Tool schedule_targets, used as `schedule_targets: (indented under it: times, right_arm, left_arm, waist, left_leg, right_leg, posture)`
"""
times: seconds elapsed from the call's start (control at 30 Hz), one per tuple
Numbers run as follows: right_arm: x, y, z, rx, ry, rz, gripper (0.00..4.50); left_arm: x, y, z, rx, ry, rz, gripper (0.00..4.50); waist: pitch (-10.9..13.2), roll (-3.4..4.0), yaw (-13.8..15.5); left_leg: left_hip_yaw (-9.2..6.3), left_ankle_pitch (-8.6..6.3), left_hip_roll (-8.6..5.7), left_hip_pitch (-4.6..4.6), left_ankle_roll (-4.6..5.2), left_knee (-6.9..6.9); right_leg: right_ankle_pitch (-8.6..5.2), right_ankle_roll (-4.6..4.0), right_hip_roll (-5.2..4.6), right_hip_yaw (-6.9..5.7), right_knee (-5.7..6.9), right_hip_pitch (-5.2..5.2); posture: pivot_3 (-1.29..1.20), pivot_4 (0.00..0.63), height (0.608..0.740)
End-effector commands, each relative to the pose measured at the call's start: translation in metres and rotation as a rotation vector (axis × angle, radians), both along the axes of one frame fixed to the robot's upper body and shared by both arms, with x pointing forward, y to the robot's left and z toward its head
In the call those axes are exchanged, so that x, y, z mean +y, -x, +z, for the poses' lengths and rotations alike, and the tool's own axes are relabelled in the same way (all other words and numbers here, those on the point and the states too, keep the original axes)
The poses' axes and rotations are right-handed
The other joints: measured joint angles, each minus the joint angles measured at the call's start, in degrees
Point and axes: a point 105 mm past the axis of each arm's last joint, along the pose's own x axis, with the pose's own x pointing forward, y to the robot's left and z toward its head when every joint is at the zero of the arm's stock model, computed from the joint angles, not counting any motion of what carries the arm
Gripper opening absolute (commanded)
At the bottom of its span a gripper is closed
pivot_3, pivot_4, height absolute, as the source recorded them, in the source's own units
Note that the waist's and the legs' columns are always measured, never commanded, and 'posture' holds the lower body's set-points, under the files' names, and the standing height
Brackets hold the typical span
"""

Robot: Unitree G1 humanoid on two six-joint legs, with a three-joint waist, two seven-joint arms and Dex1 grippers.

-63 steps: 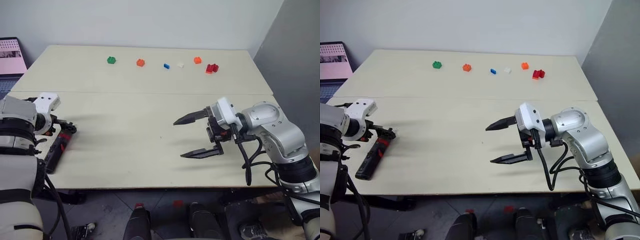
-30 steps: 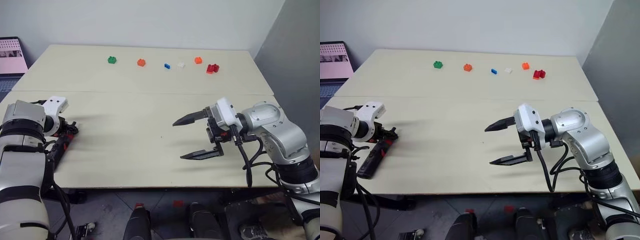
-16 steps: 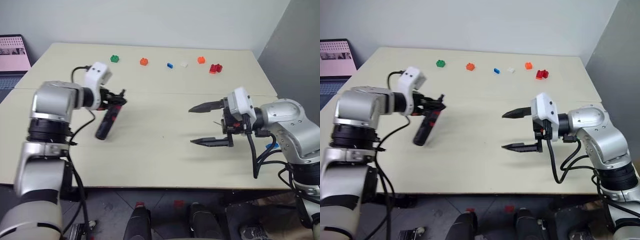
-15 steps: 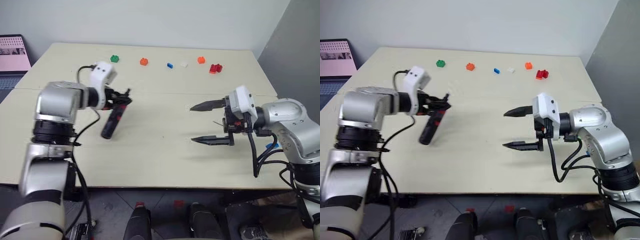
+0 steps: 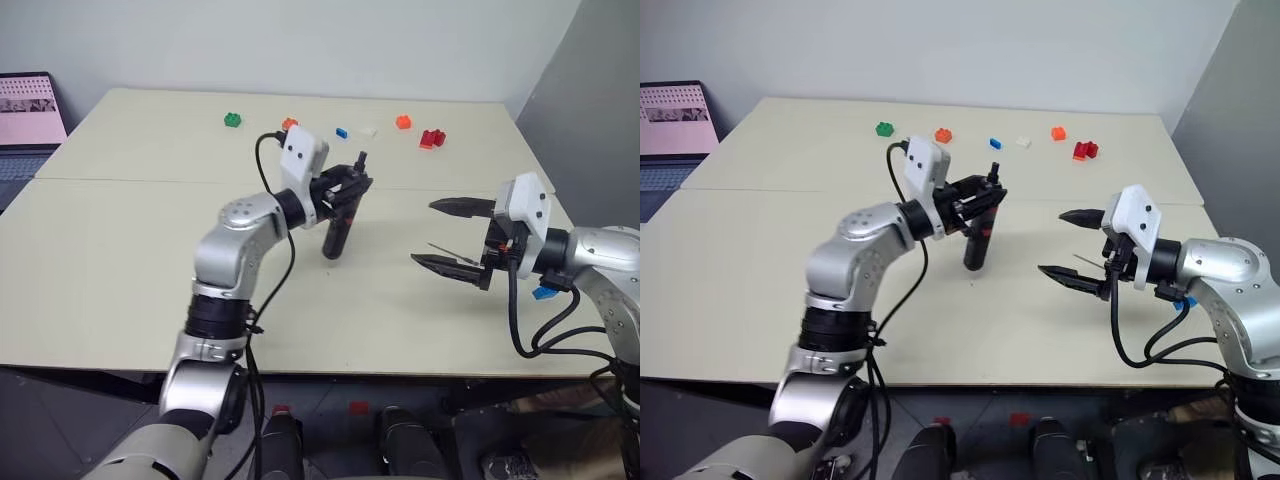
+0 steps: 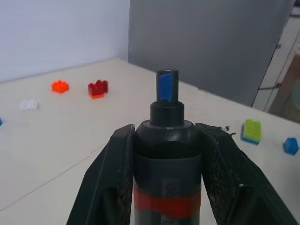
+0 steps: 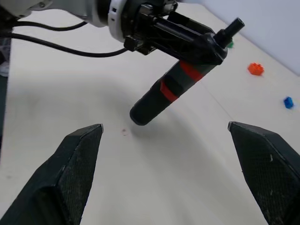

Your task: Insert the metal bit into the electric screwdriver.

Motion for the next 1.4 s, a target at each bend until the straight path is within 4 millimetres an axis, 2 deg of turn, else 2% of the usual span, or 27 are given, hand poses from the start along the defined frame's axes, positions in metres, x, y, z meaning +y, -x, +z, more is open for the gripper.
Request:
schedule_targets:
  times: [0.03, 0.17, 0.43, 0.8, 1.0, 1.13, 1.3, 1.4]
  right_arm:
    - [-0.005, 0.003, 0.01, -0.058, 0.015, -0.06, 4.5]
    - [-0.009, 0.001, 0.006, -0.051, 0.034, -0.105, 4.5]
    - [-0.015, 0.001, 0.003, -0.035, 0.054, -0.121, 4.5]
    - [-0.03, -0.009, -0.014, 0.019, 0.157, -0.133, 4.5]
    - [-0.048, -0.038, -0.026, 0.127, 0.257, -0.185, 4.5]
    - [-0.065, -0.067, -0.044, 0.276, 0.393, -0.265, 4.5]
    - [-0.064, -0.096, -0.052, 0.408, 0.475, -0.239, 4.5]
    - [-0.064, -0.109, -0.063, 0.453, 0.554, -0.229, 4.5]
  left_arm:
    - [-0.008, 0.002, 0.006, -0.081, 0.041, -0.007, 1.65]
    - [-0.013, 0.009, -0.016, -0.101, 0.034, -0.037, 1.65]
    - [-0.008, 0.017, -0.039, -0.102, 0.012, -0.029, 1.64]
    - [0.028, 0.027, -0.041, -0.114, -0.015, 0.059, 1.64]
    - [0.032, 0.035, -0.042, -0.124, -0.037, 0.063, 1.64]
    - [0.03, 0.04, -0.042, -0.137, -0.035, 0.067, 1.64]
    - [0.033, 0.042, -0.046, -0.134, -0.041, 0.091, 1.64]
    - [0.033, 0.042, -0.048, -0.133, -0.042, 0.099, 1.64]
  waist:
    - [0.0, 0.0, 0.0]
    - [0.0, 0.01, 0.0]
    - [0.0, 0.03, 0.2]
    - [-0.1, 0.06, 0.0]
    - [-0.1, 0.1, -0.6]
    - [-0.1, 0.1, -1.1]
    - [-0.1, 0.12, -1.6]
    - [-0.1, 0.12, -1.6]
  left_leg:
    - [0.0, 0.0, 0.0, 0.02, 0.0, 0.0]
    - [0.02, 0.0, 0.0, 0.07, 0.0, 0.0]
    - [0.05, 0.0, 0.0, 0.14, 0.0, 0.01]
    - [0.06, 0.0, 0.0, 0.24, 0.0, 0.01]
    - [0.1, 0.0, 0.01, 0.33, 0.01, 0.02]
    - [0.12, 0.01, 0.01, 0.35, 0.02, 0.01]
    - [0.13, 0.01, 0.02, 0.35, 0.02, -0.04]
    - [0.14, 0.01, 0.02, 0.35, 0.02, -0.09]
  right_leg:
    - [0.0, 0.0, 0.0, 0.0, 0.01, 0.02]
    - [-0.1, -0.17, 0.0, 0.03, -0.04, 0.09]
    - [-0.13, -0.23, 0.0, 0.06, -0.06, 0.18]
    - [-0.15, -0.31, 0.0, 0.07, -0.05, 0.23]
    - [-0.09, -0.38, 0.0, 0.1, -0.04, 0.24]
    - [-0.08, -0.39, 0.0, 0.11, -0.05, 0.24]
    - [-0.09, -0.4, 0.0, 0.11, -0.06, 0.21]
    - [-0.09, -0.38, 0.01, 0.11, -0.06, 0.19]
  posture:
    - [0.0, 0.15, 0.74]
    - [0.0, 0.15, 0.74]
    - [0.0, 0.15, 0.74]
    - [0.0, 0.15, 0.74]
    - [0.0, 0.15, 0.74]
    - [0.0, 0.15, 0.74]
    - [0.0, 0.15, 0.74]
    - [0.0, 0.15, 0.74]
